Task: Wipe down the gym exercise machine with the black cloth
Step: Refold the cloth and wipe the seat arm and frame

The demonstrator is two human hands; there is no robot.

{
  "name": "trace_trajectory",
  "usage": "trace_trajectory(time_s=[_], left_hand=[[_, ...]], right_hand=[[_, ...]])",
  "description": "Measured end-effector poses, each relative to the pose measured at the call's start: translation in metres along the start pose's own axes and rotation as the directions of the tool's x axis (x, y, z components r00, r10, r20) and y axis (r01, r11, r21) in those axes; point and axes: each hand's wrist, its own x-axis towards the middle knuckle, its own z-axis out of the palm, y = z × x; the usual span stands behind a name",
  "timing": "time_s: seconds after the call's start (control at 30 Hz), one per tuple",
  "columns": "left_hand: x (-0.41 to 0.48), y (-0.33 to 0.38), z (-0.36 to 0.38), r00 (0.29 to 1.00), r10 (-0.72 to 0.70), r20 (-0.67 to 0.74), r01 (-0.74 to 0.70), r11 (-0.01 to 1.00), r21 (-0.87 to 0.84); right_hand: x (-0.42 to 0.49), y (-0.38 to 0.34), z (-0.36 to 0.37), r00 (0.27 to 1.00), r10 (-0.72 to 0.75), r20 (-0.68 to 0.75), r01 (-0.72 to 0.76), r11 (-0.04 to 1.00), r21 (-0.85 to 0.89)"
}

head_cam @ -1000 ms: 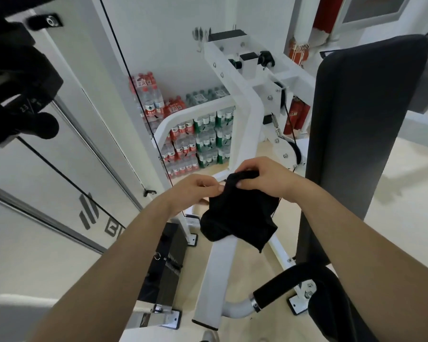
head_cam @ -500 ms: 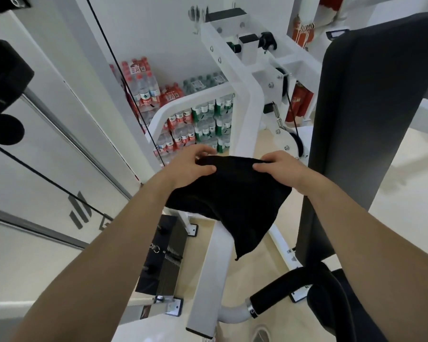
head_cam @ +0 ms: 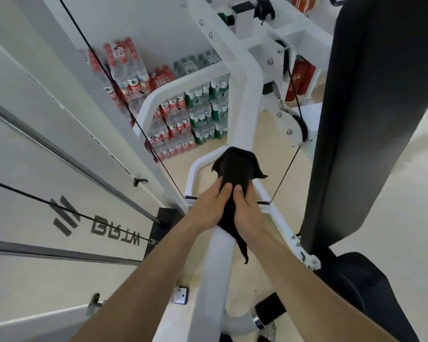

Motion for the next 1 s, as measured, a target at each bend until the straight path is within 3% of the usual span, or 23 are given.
trace_trajectory(time_s=[0.1,0.53,0.67,0.83,1.0], left_hand=[[0.029,0.017,-0.001,1.000,0.023,-0.008,-0.023,1.000,0.015],[0.196,0.070,-0.014,0.995,0.103,-0.011,-0.103,0.995,-0.016],[0.166,0.065,-0.011,0.995,0.103,-0.005,-0.103,0.994,-0.037],[0.077,0.033,-0.004,0.999,0.040,0.015,-0.040,0.999,-0.023],[0.013,0.000,0.002,0.999,0.034,0.040,-0.033,0.999,-0.015]], right_hand=[[0.031,-0.012,-0.006,0.999,0.037,0.003,-0.037,0.999,-0.003],[0.192,-0.079,-0.031,0.991,-0.113,-0.067,0.101,0.981,-0.168],[0.170,-0.073,-0.030,0.994,-0.097,-0.042,0.086,0.974,-0.208],[0.075,-0.036,-0.019,0.995,-0.104,-0.001,0.100,0.963,-0.251],[0.006,-0.015,-0.011,0.993,-0.096,0.062,0.105,0.984,-0.147]])
